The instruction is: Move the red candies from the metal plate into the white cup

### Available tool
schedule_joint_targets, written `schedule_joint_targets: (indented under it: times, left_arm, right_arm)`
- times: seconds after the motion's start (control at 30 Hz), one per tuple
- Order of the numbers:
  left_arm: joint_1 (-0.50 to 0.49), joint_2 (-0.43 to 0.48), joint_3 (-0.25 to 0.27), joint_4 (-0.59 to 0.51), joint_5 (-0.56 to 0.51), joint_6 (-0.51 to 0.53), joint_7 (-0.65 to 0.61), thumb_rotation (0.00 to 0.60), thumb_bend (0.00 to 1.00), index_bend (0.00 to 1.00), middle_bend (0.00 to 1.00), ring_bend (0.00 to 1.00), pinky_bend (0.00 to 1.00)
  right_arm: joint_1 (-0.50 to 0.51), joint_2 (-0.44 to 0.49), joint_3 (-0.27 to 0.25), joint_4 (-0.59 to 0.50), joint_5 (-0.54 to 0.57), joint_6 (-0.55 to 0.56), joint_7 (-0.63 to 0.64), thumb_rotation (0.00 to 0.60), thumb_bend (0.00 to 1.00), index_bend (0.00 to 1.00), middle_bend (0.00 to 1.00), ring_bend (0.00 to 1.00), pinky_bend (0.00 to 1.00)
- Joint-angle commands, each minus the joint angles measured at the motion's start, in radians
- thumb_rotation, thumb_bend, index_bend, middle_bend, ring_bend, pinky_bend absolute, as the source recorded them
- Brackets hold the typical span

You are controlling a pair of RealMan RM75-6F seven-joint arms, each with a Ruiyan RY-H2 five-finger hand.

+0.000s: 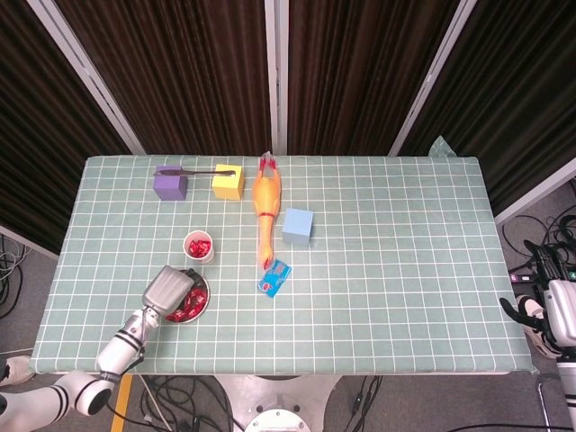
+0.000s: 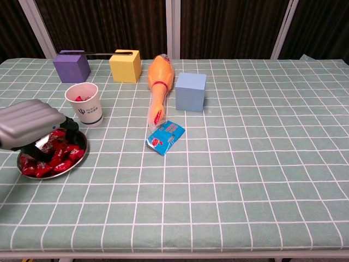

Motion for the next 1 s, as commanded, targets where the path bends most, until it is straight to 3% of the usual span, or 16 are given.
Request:
schedule_joint_targets:
  times: [0.03, 0.73, 1.0]
  left_arm:
    - [0.001, -0.005, 0.002, 0.010, 0.006, 0.003, -0.010, 0.600, 0.35, 0.55, 0.56, 0.90, 1.00]
    - [0.009, -0.007, 0.000, 0.049, 0.023, 0.019, -0.129, 0.600, 0.52, 0.68, 0.71, 0.94, 1.00]
    - [0.018, 0.059, -0.019, -0.038, 0.024, 0.059, -0.152, 0.600, 0.53, 0.68, 0.72, 0.94, 1.00]
  right_arm:
    - [0.000, 0.001, 0.000, -0.001, 0.000, 0.001, -0.001, 0.600, 0.16, 0.01, 0.10, 0.02, 0.39]
    - [-0.003, 0.003, -0.001, -0.007, -0.001, 0.005, -0.005, 0.600, 0.15, 0.01, 0.10, 0.02, 0.39]
    - [-0.001, 0.002, 0.000, -0.007, -0.004, 0.005, -0.005, 0.600, 0.15, 0.01, 0.10, 0.02, 0.39]
